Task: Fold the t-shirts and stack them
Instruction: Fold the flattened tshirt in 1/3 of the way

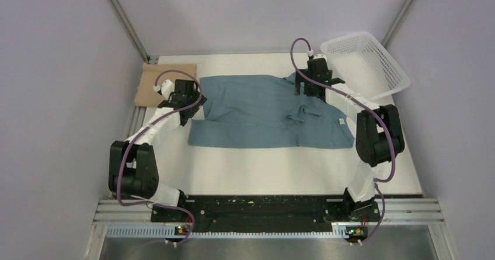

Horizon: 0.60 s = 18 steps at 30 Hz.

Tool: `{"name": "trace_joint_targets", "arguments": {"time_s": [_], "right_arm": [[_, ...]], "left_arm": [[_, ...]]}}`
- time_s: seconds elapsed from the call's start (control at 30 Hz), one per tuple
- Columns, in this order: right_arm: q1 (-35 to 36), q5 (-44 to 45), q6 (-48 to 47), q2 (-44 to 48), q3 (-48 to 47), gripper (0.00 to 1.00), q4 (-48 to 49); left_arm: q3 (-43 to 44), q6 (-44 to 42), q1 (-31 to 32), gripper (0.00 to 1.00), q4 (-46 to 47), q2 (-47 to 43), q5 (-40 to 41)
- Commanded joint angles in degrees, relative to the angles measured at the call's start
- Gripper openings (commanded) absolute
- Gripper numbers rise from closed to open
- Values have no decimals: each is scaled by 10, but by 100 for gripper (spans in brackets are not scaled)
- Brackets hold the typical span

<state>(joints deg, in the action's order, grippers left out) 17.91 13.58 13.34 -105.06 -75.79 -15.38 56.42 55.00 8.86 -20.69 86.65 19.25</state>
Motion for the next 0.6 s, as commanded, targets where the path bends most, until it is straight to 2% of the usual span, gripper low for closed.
{"name": "trace_joint_targets", "arguments": {"time_s": [0.0, 0.17, 0.27, 0.43, 0.57], "right_arm": [[-6, -27, 13, 114, 35, 99, 27], [-4, -179, 67, 231, 213, 99, 100], [0, -264, 91, 240, 274, 99, 147], [15, -258, 115, 191, 278, 99, 173], [19, -250, 117, 141, 259, 99, 176]], "left_arm": [[9, -31, 2, 99, -28, -84, -16], [-63, -93, 8, 99, 71, -111, -177], [-70, -115, 18, 99, 77, -91, -211], [-118, -111, 22, 99, 146, -52, -255], [-138, -106, 21, 99, 166, -20, -244]]}}
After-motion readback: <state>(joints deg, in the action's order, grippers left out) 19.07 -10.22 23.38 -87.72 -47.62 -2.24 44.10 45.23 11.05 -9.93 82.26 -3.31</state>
